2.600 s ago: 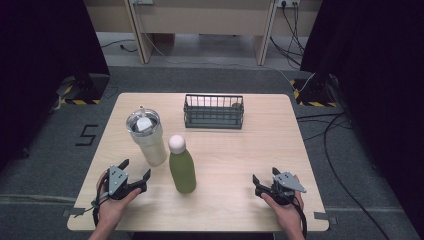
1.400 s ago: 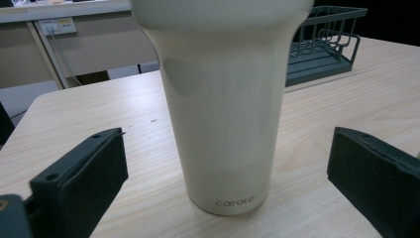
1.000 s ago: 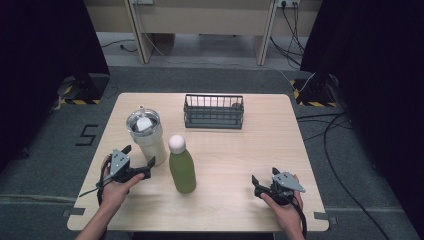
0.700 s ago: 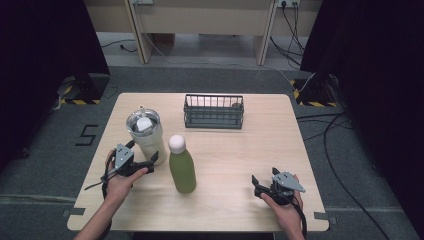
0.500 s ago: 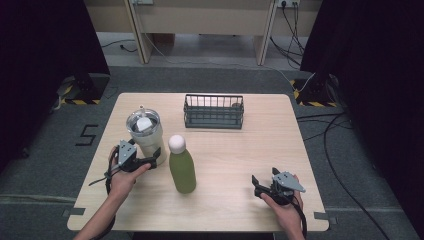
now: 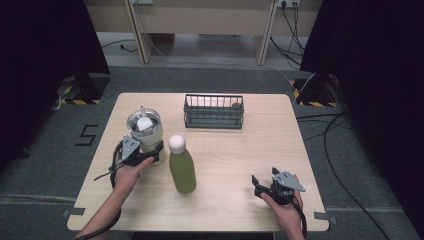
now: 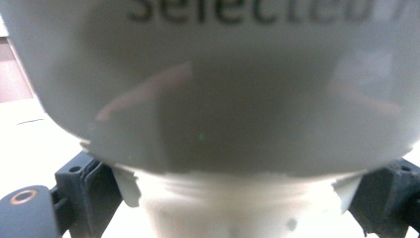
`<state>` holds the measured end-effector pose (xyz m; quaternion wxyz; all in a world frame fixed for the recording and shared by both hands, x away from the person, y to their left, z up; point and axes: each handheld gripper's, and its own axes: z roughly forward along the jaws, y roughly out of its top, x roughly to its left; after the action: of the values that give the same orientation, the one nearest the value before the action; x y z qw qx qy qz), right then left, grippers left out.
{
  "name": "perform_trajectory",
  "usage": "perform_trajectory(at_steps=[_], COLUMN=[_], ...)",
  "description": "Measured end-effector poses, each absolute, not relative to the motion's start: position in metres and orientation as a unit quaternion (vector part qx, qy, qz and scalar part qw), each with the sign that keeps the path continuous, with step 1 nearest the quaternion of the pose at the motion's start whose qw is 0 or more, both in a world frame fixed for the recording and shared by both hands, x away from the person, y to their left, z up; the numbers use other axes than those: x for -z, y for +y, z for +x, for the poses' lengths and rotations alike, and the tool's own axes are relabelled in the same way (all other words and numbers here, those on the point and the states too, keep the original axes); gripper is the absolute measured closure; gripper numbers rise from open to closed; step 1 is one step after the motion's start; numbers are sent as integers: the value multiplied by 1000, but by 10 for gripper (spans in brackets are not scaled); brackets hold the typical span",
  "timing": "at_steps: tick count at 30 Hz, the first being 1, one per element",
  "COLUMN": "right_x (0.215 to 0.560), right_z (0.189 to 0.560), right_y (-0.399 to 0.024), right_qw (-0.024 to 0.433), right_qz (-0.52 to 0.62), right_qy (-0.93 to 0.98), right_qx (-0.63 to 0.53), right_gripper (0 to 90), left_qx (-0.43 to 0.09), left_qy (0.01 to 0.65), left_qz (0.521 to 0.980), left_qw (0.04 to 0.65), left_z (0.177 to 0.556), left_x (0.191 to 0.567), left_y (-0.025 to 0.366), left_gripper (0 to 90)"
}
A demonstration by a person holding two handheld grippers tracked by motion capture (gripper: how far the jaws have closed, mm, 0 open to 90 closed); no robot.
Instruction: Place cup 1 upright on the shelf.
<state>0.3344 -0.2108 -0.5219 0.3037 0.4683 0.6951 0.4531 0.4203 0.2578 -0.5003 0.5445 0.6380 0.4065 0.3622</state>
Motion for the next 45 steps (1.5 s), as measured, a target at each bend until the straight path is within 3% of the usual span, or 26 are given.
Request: perform_trajectory(at_steps=[24, 45], right_x=[522, 522], right_z=[335, 336], right_y=[-211, -212], right_qw=[303, 298], right_qz=[471, 478], right_qy=[694, 691], right_qx=[-453, -453], right_gripper=[179, 179], left_qx=[-348, -367], left_qy=[379, 357], left_qz=[642, 625], left_qw=[568, 589], left_z=[425, 462], left_x=[484, 451], left_y=[247, 224], left_gripper=[94, 94])
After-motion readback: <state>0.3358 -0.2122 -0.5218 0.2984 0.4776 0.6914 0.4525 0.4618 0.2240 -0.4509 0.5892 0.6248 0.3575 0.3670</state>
